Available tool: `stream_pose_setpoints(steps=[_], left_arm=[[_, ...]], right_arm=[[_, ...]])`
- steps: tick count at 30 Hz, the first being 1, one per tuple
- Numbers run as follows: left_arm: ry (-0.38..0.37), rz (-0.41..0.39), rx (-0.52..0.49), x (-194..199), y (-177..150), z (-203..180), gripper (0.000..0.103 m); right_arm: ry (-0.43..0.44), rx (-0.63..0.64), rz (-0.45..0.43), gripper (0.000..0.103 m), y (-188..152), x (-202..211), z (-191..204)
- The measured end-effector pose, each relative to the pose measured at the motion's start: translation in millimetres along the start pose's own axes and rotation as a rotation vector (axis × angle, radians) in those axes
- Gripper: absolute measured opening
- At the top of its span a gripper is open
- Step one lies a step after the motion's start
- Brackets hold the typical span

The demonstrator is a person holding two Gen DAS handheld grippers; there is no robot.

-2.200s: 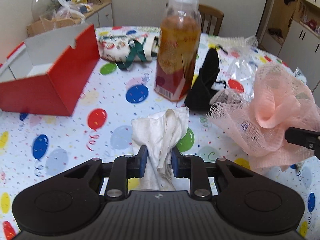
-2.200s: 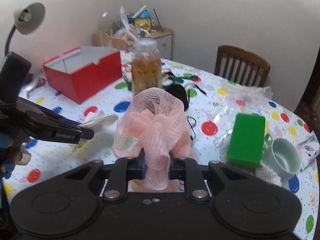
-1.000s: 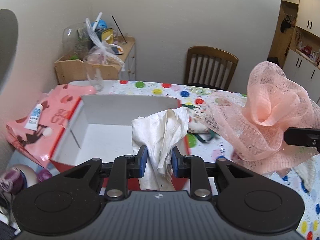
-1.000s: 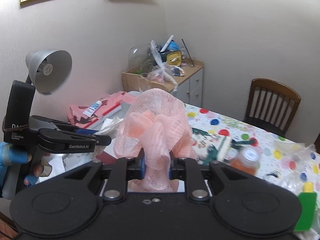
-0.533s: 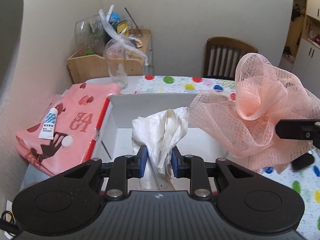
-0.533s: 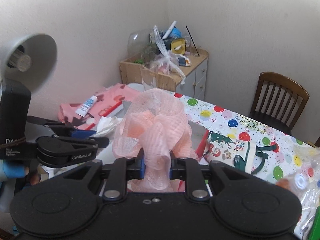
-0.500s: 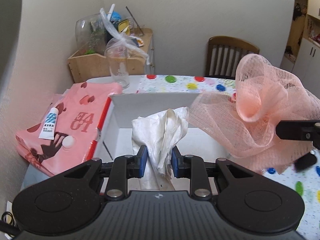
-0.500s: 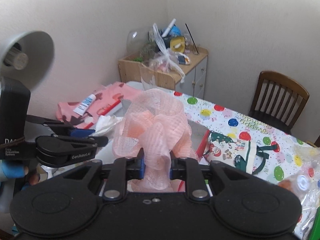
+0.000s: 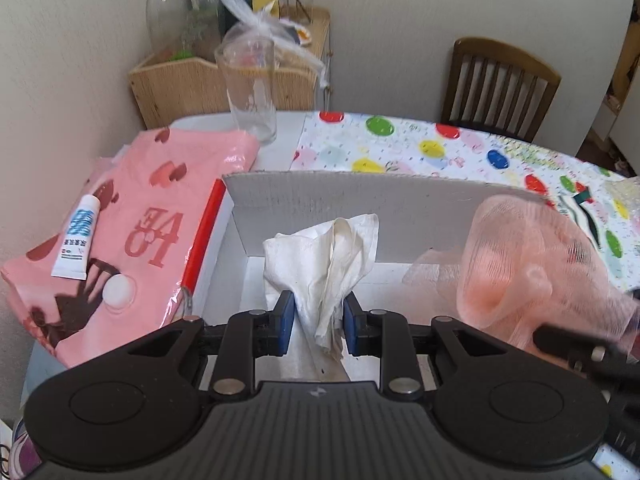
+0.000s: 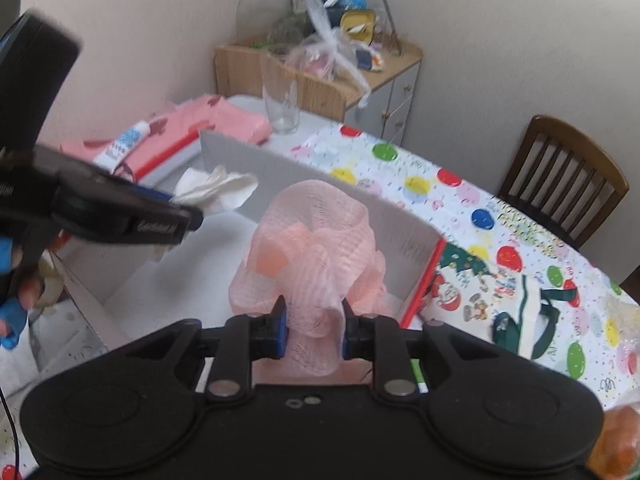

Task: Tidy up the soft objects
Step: 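Carry the white cloth and pink puff into the red box with both tools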

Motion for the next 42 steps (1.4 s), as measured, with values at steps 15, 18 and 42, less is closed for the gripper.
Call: stream_pose_setpoints(steps=[15, 18, 42], left_arm=[[0.030, 0.130, -0.057, -58.6, -12.7, -6.0, 0.025], [0.022, 0.158, -0.082, -63.9, -17.8, -12.2, 0.025], [-0.005, 0.212, -0.059, -61.6, -24.4, -13.5, 0.032]], right_arm=[[0.043, 0.009, 0.100, 0.026, -22.8, -35.7, 14.8], [0.048, -0.005, 0.103, 0.029, -23.3, -35.8, 13.5], [0.031, -0.076, 0.051, 0.060, -13.8, 1.4, 1.8]])
Point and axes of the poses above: each gripper's, at about its wrist camera, not at the fingertips, and x roughly against the way its jaws point, z to its left, y to its top, the point moved 6 cm from there along -x, roughly the way its jaws point, and after that the axes turned 12 degrees about -z, right-handed, at the moved point
